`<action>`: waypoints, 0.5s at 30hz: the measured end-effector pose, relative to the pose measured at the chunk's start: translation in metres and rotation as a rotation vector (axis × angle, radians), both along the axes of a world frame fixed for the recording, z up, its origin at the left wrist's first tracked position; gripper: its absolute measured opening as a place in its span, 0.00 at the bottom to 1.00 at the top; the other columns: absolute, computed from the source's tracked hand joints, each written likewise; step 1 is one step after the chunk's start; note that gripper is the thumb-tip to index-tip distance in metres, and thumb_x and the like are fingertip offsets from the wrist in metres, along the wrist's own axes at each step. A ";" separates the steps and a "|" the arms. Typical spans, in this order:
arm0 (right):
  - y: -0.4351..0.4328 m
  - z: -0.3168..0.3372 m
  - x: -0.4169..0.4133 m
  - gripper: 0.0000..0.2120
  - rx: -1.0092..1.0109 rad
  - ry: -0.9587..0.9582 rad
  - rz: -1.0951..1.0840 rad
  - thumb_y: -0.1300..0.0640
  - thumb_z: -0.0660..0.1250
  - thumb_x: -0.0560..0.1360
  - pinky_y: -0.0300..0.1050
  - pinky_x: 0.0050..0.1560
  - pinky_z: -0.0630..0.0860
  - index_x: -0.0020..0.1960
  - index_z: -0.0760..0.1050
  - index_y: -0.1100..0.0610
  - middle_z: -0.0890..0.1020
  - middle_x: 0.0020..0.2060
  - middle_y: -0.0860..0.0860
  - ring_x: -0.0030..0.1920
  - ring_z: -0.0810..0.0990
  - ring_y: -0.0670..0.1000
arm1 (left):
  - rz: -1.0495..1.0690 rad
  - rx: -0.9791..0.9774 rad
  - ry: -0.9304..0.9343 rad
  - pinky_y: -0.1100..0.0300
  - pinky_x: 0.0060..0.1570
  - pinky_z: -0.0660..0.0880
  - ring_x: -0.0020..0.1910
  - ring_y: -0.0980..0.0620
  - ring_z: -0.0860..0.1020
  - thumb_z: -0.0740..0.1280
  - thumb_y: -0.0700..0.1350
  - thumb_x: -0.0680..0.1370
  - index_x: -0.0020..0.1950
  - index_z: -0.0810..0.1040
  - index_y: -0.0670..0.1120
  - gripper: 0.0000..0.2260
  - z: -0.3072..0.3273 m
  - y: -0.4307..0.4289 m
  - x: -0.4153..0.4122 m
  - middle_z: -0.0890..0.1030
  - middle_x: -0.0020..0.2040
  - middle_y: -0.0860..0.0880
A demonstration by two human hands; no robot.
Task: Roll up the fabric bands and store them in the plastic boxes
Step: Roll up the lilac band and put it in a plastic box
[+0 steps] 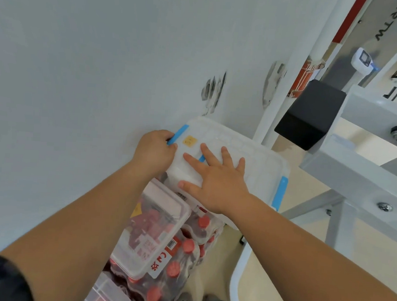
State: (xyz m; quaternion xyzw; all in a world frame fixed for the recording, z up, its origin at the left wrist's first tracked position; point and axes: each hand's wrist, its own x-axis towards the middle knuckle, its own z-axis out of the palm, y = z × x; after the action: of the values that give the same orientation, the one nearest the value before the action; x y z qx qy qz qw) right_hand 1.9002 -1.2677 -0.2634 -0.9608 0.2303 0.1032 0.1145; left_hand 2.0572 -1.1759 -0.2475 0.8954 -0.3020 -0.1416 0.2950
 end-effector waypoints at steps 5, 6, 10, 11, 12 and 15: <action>0.007 0.002 0.014 0.37 -0.043 -0.048 -0.011 0.23 0.44 0.74 0.76 0.70 0.31 0.79 0.41 0.33 0.41 0.82 0.48 0.79 0.33 0.64 | -0.033 0.105 -0.130 0.53 0.71 0.64 0.73 0.44 0.68 0.60 0.46 0.84 0.78 0.65 0.43 0.22 0.010 0.008 -0.010 0.70 0.75 0.43; 0.007 0.003 0.015 0.37 -0.037 -0.070 -0.009 0.23 0.44 0.74 0.76 0.70 0.31 0.79 0.42 0.34 0.42 0.82 0.48 0.79 0.33 0.63 | -0.034 0.078 -0.150 0.53 0.72 0.63 0.74 0.45 0.68 0.60 0.47 0.84 0.78 0.64 0.44 0.23 0.012 0.014 -0.013 0.69 0.76 0.44; 0.006 0.011 0.014 0.37 0.016 -0.106 0.001 0.25 0.45 0.75 0.74 0.72 0.33 0.80 0.46 0.37 0.43 0.82 0.48 0.80 0.35 0.62 | 0.014 0.016 -0.180 0.55 0.69 0.65 0.70 0.47 0.71 0.61 0.48 0.83 0.74 0.70 0.47 0.20 0.019 0.047 -0.030 0.73 0.72 0.46; 0.006 0.013 0.014 0.37 0.035 -0.102 0.010 0.25 0.46 0.75 0.74 0.73 0.34 0.80 0.46 0.37 0.43 0.82 0.48 0.80 0.36 0.61 | 0.033 0.019 -0.177 0.55 0.69 0.66 0.70 0.47 0.71 0.62 0.49 0.82 0.74 0.71 0.48 0.19 0.021 0.056 -0.035 0.73 0.72 0.47; 0.007 0.015 0.014 0.37 0.053 -0.097 0.021 0.25 0.46 0.75 0.74 0.73 0.35 0.80 0.47 0.37 0.43 0.82 0.48 0.80 0.36 0.61 | 0.048 0.025 -0.180 0.54 0.68 0.66 0.69 0.47 0.72 0.62 0.49 0.82 0.73 0.71 0.48 0.19 0.022 0.067 -0.040 0.74 0.71 0.47; 0.015 0.020 0.016 0.36 0.069 -0.104 0.070 0.25 0.47 0.76 0.73 0.74 0.37 0.80 0.50 0.39 0.43 0.82 0.50 0.80 0.37 0.62 | 0.103 0.036 -0.204 0.54 0.68 0.68 0.68 0.47 0.73 0.64 0.50 0.82 0.71 0.73 0.48 0.18 0.025 0.097 -0.059 0.75 0.69 0.47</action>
State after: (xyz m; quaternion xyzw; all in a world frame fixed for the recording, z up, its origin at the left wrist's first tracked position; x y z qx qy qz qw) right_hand 1.9162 -1.2525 -0.2435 -0.9679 0.1864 0.0650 0.1556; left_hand 1.9983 -1.0785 -0.2227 0.9246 -0.2813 -0.0398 0.2536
